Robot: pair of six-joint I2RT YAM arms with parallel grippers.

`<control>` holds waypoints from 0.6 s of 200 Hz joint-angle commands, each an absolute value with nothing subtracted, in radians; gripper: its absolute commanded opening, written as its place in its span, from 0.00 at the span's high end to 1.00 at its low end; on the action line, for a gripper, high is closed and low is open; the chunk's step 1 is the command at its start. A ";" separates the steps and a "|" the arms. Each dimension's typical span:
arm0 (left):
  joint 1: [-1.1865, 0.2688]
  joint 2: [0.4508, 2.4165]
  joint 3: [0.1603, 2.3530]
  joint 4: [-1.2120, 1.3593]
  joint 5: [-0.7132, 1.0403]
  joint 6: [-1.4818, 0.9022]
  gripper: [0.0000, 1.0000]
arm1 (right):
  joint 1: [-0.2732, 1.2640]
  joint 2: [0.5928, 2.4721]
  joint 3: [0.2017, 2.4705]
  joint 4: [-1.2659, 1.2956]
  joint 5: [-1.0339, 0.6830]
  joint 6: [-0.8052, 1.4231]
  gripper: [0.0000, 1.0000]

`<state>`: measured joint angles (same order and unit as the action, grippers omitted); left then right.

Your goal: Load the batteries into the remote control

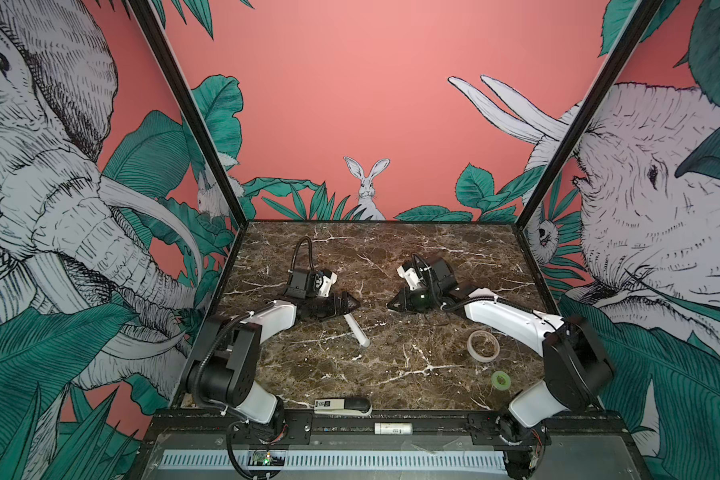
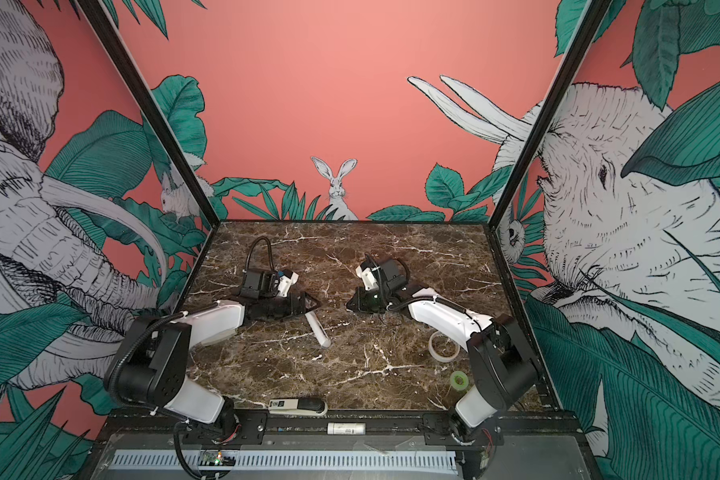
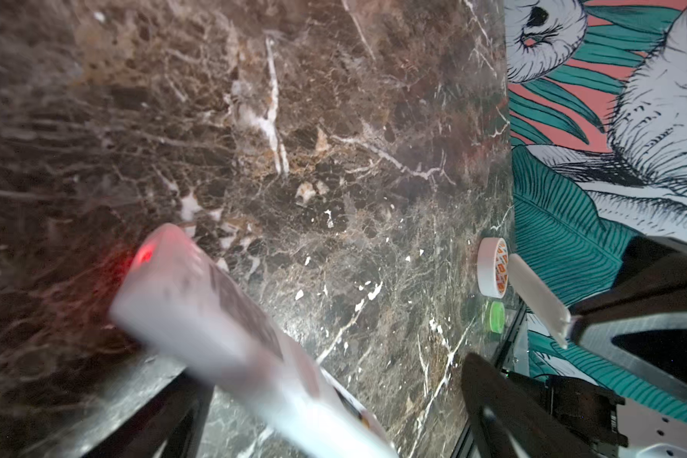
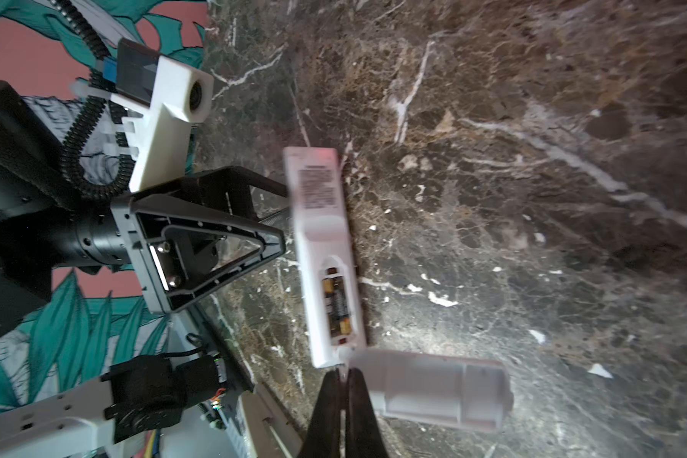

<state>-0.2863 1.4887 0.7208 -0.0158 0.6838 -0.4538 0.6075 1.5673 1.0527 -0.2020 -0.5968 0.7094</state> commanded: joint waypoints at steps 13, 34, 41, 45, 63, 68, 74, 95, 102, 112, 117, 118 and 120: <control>-0.330 1.354 0.688 0.008 0.676 -0.373 0.01 | 0.564 1.532 1.097 -0.163 -0.747 0.845 1.00; -0.391 1.297 0.665 0.067 0.705 -0.348 0.01 | 0.531 1.507 1.118 -0.197 -0.798 0.890 1.00; -0.417 1.283 0.658 0.092 0.721 -0.336 0.01 | 0.521 1.498 1.126 -0.216 -0.815 0.899 1.00; -0.431 1.277 0.657 0.099 0.725 -0.325 0.01 | 0.514 1.493 1.127 -0.222 -0.826 0.905 1.00; -0.507 1.272 0.671 0.104 0.724 -0.266 0.01 | 0.494 1.475 1.122 -0.212 -0.889 0.967 1.00; -0.527 1.273 0.675 0.107 0.719 -0.253 0.01 | 0.491 1.471 1.116 -0.197 -0.911 0.992 1.00; -0.546 1.275 0.678 0.120 0.712 -0.243 0.01 | 0.489 1.467 1.106 -0.165 -0.939 1.027 1.00; -0.584 1.284 0.674 0.223 0.725 -0.249 0.01 | 0.490 1.444 1.038 0.025 -1.030 1.198 1.00; -0.590 1.287 0.671 0.266 0.739 -0.254 0.01 | 0.491 1.433 1.013 0.096 -1.050 1.254 1.00; -0.594 1.293 0.670 0.315 0.758 -0.258 0.01 | 0.491 1.418 0.975 0.188 -1.071 1.327 1.00; -0.596 1.291 0.669 0.337 0.761 -0.257 0.01 | 0.490 1.411 0.958 0.234 -1.079 1.363 1.00; -0.597 1.290 0.668 0.341 0.761 -0.257 0.01 | 0.490 1.409 0.955 0.241 -1.081 1.366 1.00; -0.597 1.291 0.667 0.348 0.761 -0.257 0.01 | 0.490 1.406 0.949 0.255 -1.084 1.370 1.00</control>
<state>-0.5884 1.2938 0.6743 0.1890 0.7219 -0.2867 0.4889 1.4448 1.0130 -0.0143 -0.9714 1.1519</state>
